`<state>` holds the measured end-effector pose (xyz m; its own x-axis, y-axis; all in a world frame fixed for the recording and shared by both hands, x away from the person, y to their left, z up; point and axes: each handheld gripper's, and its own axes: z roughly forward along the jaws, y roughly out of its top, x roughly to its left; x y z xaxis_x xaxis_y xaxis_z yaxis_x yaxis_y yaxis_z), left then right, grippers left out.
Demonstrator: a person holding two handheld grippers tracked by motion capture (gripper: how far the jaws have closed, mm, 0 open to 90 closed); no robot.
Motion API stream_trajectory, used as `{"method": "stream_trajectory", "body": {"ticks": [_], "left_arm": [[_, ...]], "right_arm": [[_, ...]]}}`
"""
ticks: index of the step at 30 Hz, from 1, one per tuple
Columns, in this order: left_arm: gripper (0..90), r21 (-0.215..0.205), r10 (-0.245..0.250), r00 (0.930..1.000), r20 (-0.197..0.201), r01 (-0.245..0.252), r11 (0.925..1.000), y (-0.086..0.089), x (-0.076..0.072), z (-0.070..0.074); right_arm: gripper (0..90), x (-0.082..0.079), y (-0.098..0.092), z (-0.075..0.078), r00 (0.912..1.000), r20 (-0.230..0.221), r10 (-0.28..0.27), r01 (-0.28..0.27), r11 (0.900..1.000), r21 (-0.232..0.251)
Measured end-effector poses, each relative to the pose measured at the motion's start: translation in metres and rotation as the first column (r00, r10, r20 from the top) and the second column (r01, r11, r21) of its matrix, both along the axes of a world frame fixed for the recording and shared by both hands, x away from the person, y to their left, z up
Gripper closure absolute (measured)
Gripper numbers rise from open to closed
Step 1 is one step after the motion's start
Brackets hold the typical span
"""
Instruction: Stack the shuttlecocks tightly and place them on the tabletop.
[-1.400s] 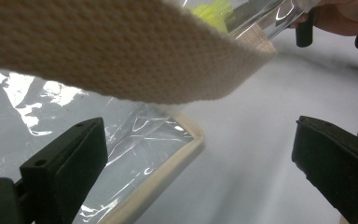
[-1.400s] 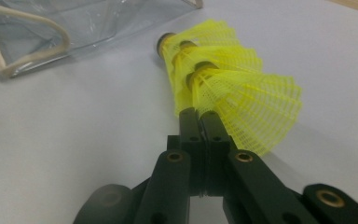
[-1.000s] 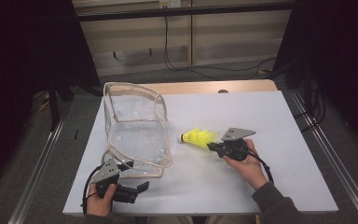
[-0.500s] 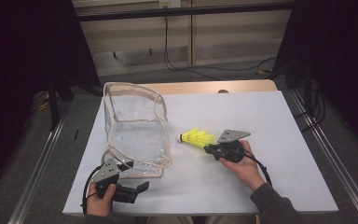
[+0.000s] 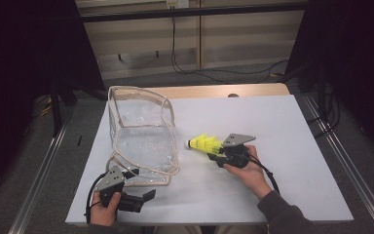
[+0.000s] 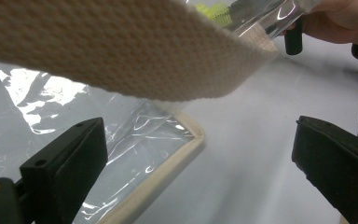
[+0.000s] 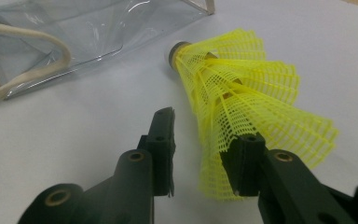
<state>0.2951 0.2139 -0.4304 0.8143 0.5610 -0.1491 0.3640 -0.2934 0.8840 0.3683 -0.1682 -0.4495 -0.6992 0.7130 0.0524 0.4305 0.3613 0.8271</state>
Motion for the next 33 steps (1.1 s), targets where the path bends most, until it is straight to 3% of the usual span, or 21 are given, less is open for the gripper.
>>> {"method": "stream_trajectory", "body": {"ticks": [13, 33], "left_arm": [[3.2, 0.003, 0.006, 1.0000, 0.000, -0.006, 1.0000, 0.000, 0.000, 0.000], [3.1, 0.004, 0.005, 1.0000, -0.002, -0.005, 1.0000, 0.001, 0.000, 0.000]], "right_arm": [[51.4, 0.006, 0.009, 0.000, 0.9992, -0.007, -0.040, 0.040, 0.999, -0.004], [52.6, 0.014, 0.013, -0.004, 0.9978, -0.022, -0.062, 0.062, 0.998, -0.011]]}}
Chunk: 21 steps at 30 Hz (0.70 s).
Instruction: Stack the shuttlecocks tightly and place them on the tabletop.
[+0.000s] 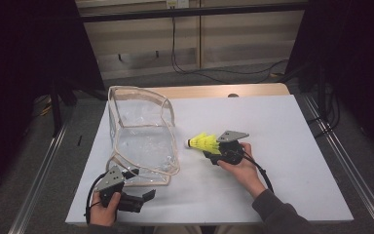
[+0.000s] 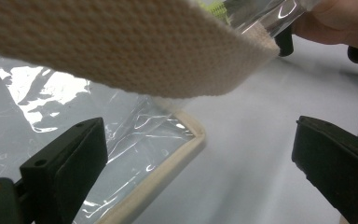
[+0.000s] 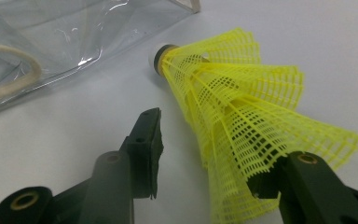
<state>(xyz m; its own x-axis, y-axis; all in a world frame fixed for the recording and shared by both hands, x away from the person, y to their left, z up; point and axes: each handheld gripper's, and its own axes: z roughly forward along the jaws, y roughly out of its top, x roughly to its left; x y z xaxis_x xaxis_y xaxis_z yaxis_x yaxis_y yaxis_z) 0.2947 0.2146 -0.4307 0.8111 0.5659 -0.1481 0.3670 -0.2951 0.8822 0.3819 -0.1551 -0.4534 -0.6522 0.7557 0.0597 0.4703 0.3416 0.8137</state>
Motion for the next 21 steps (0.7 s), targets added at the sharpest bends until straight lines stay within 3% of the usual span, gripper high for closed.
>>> {"method": "stream_trajectory", "body": {"ticks": [7, 21], "left_arm": [[3.1, 0.000, 0.001, 1.0000, -0.002, -0.001, 1.0000, 0.0003, -0.0001, 0.0000], [3.1, 0.001, 0.000, 1.0000, 0.000, 0.000, 1.0000, 0.0004, 0.0002, -0.0003]], "right_arm": [[53.8, 0.0037, 0.0015, 0.0007, 0.9999, 0.003, -0.013, 0.013, 1.000, 0.005], [66.6, 0.0082, 0.0023, -0.0001, 0.9995, -0.010, -0.029, 0.029, 1.000, 0.002]]}}
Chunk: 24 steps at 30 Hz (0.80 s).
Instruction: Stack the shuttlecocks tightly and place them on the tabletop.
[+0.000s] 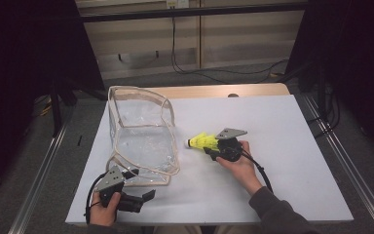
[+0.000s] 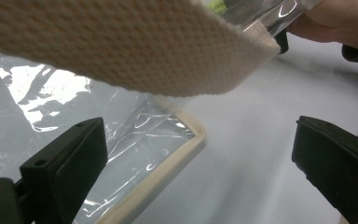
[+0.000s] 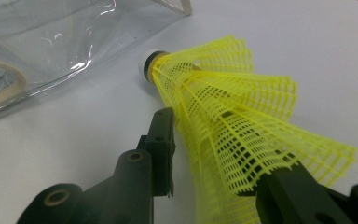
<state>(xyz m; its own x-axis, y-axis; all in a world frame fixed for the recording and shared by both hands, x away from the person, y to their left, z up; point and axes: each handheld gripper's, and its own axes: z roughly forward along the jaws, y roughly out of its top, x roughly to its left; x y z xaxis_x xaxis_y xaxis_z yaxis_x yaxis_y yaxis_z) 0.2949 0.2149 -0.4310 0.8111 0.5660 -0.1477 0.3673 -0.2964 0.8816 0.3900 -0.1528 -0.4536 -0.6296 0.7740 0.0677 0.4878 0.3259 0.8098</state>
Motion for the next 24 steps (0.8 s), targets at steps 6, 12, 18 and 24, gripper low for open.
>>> {"method": "stream_trajectory", "body": {"ticks": [6, 12, 18, 24], "left_arm": [[3.1, 0.000, -0.001, 1.0000, -0.001, 0.001, 1.0000, 0.000, 0.000, 0.000], [3.1, -0.004, -0.004, 1.0000, 0.002, 0.004, 1.0000, 0.001, 0.000, 0.000], [3.1, -0.001, 0.001, 1.0000, 0.003, -0.001, 1.0000, 0.001, 0.000, 0.000], [3.1, 0.001, -0.001, 1.0000, 0.002, 0.001, 1.0000, 0.000, 0.000, 0.000]], "right_arm": [[75.4, 0.001, 0.002, 0.000, 0.9997, -0.008, 0.024, -0.024, 1.000, -0.003], [80.1, 0.001, 0.000, 0.001, 0.9991, -0.010, 0.042, -0.042, 0.999, -0.013], [80.9, -0.003, -0.006, 0.007, 0.9980, -0.014, 0.061, -0.061, 0.998, -0.020], [81.1, -0.011, -0.023, 0.013, 0.9972, -0.014, 0.074, -0.075, 0.995, -0.071]]}}
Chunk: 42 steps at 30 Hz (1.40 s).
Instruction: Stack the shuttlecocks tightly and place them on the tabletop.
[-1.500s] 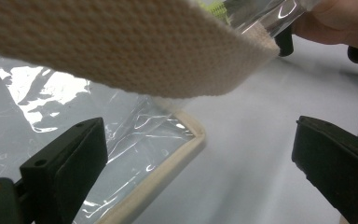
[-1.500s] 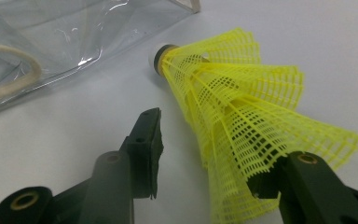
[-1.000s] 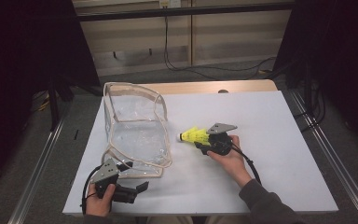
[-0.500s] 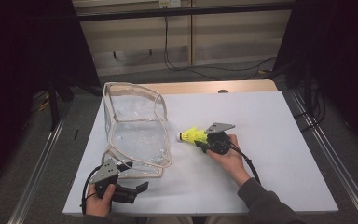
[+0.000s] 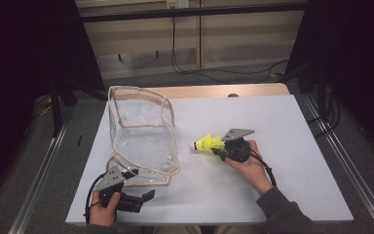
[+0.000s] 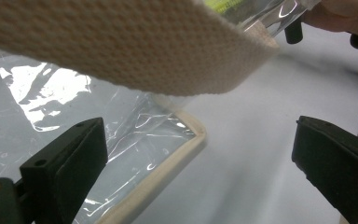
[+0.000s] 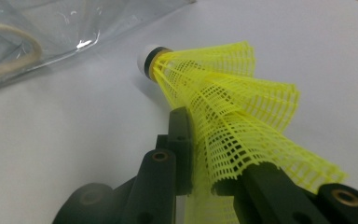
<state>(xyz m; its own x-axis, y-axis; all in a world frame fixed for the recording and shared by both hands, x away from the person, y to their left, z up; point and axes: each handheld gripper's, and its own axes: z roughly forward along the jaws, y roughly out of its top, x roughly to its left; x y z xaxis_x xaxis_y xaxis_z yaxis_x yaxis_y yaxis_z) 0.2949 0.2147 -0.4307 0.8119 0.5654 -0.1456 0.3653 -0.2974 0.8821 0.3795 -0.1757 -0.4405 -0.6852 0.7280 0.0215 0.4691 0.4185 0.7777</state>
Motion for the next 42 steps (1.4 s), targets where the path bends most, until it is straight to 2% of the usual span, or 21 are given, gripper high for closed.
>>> {"method": "stream_trajectory", "body": {"ticks": [5, 10, 20, 24, 30, 42], "left_arm": [[3.1, -0.003, -0.009, 1.0000, 0.000, 0.009, 1.0000, -0.002, 0.000, 0.000], [3.2, -0.003, -0.003, 1.0000, -0.001, 0.003, 1.0000, -0.001, 0.000, 0.000], [3.1, -0.002, -0.003, 1.0000, -0.002, 0.003, 1.0000, -0.001, 0.000, 0.000], [3.1, -0.003, 0.000, 1.0000, -0.003, 0.000, 1.0000, -0.001, 0.000, -0.001], [3.2, -0.004, 0.003, 1.0000, -0.004, -0.003, 1.0000, 0.001, 0.000, -0.001], [3.1, -0.002, 0.001, 1.0000, -0.002, -0.001, 1.0000, 0.001, 0.000, -0.001]], "right_arm": [[80.0, -0.003, -0.004, -0.003, 0.9998, -0.020, 0.001, -0.002, 1.000, -0.005], [74.0, -0.001, 0.000, -0.006, 0.9996, -0.027, -0.005, 0.006, 0.999, 0.032], [60.6, 0.004, 0.007, -0.010, 0.9975, -0.023, -0.067, 0.069, 0.994, 0.080], [66.6, 0.006, 0.009, -0.011, 0.9943, -0.016, -0.105, 0.106, 0.991, 0.082], [76.8, 0.010, 0.010, -0.012, 0.9937, -0.012, -0.111, 0.112, 0.991, 0.068], [78.2, 0.011, 0.010, -0.011, 0.9959, -0.006, -0.090, 0.090, 0.994, 0.062]]}}
